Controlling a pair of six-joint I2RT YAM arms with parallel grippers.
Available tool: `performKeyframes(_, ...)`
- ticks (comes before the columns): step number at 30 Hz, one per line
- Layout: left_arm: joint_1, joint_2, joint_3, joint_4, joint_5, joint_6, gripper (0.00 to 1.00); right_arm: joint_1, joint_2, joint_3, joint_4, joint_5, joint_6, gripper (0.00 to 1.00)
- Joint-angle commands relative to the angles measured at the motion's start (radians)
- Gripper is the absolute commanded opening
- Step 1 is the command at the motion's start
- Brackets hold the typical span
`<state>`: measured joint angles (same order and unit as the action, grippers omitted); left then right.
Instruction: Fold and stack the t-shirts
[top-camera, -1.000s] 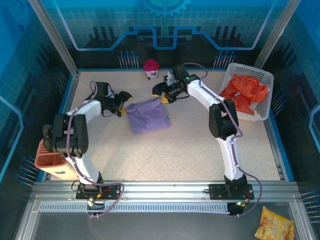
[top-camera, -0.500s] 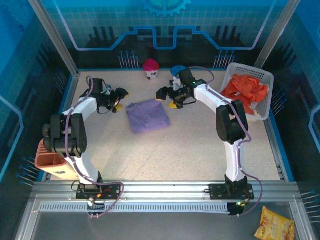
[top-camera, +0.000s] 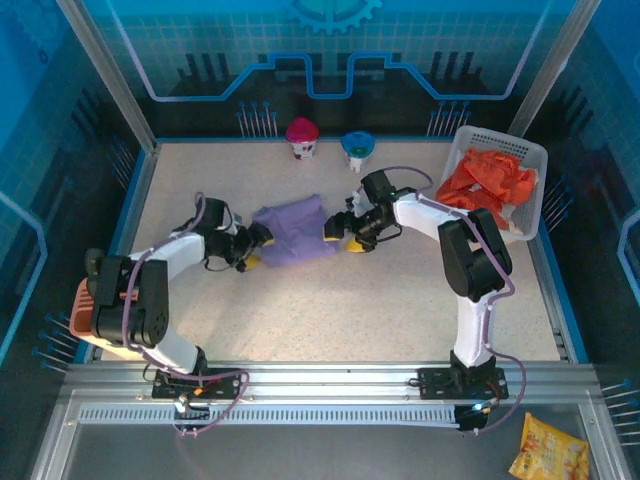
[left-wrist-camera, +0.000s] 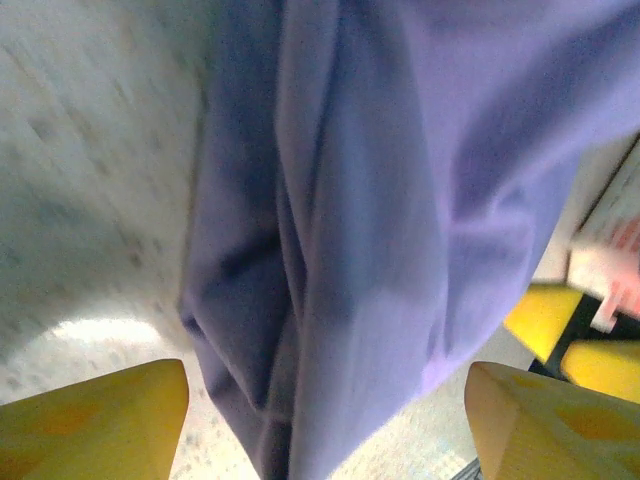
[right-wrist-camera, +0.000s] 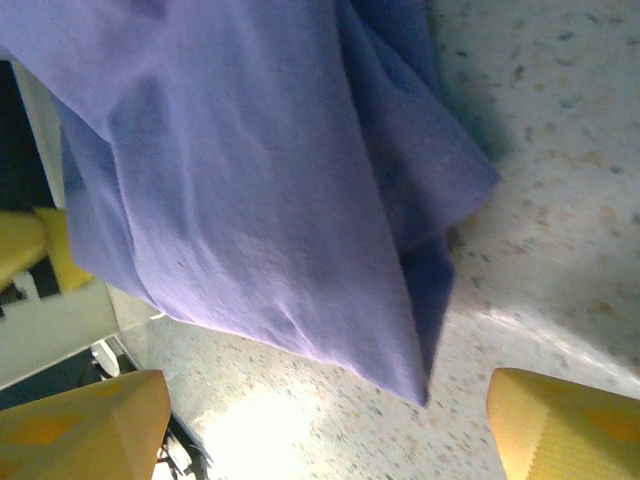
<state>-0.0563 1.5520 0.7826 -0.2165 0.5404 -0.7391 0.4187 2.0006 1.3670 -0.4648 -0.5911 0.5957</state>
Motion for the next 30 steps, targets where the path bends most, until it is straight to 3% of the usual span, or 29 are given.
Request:
performKeyframes(1,-0.020,-0.070,-0.074,0.043,-0.013,-0.048,0.73,0.015,0.038,-0.008,0.069,-0.028,0.051,0.80)
performKeyframes(8,-0.024,-0.105,-0.112,0.030,-0.030,-0.056,0.70,0.032,0.092,-0.021,0.158,-0.070,0.150,0.61)
performKeyframes(15,-0.023,-0.127,-0.080,-0.047,-0.062,-0.017,0.70,0.041,0.089,-0.069,0.197,-0.051,0.176,0.49)
performKeyframes(26,0.017,-0.191,-0.047,-0.145,-0.053,0.034,0.70,0.040,0.036,-0.116,0.193,-0.030,0.185,0.05)
performKeyframes(30,0.063,-0.219,0.000,-0.204,-0.045,0.081,0.69,0.041,-0.026,-0.187,0.178,-0.023,0.174,0.00)
